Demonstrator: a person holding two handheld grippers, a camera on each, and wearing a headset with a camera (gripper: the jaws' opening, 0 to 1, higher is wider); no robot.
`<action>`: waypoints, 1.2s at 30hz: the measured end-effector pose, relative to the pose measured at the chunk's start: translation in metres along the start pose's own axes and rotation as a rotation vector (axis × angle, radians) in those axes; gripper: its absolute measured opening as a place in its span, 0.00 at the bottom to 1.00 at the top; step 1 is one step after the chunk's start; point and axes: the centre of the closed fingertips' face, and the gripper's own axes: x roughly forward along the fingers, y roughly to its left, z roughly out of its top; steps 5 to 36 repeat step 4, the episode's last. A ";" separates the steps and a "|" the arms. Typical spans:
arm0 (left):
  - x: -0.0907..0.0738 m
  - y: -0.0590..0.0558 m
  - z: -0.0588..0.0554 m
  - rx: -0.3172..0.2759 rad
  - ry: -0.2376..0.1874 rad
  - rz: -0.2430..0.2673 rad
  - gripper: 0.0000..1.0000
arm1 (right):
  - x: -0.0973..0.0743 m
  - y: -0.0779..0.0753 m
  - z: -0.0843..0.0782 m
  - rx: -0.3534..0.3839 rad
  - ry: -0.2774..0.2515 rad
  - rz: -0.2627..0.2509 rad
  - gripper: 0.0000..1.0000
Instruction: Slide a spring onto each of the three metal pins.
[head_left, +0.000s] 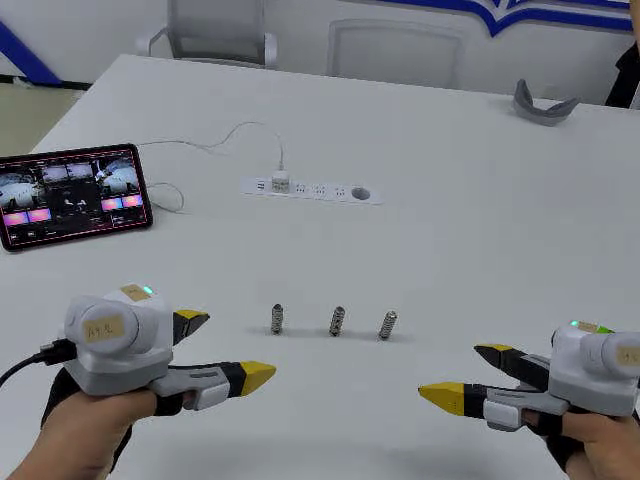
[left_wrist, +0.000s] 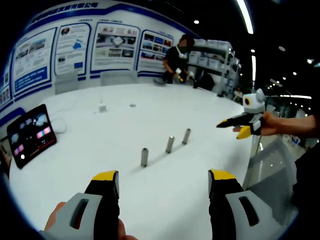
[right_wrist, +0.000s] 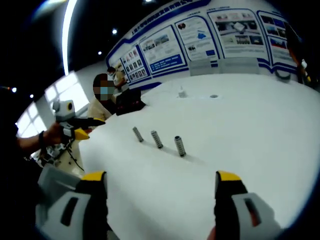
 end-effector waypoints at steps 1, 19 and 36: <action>-0.001 0.001 0.000 -0.001 -0.002 0.003 0.74 | 0.000 0.000 0.000 0.002 -0.001 0.002 0.91; -0.003 0.003 -0.001 -0.005 0.000 0.007 0.75 | 0.002 0.001 -0.001 0.001 0.001 0.006 0.91; -0.003 0.003 -0.001 -0.005 0.000 0.007 0.75 | 0.002 0.001 -0.001 0.001 0.001 0.006 0.91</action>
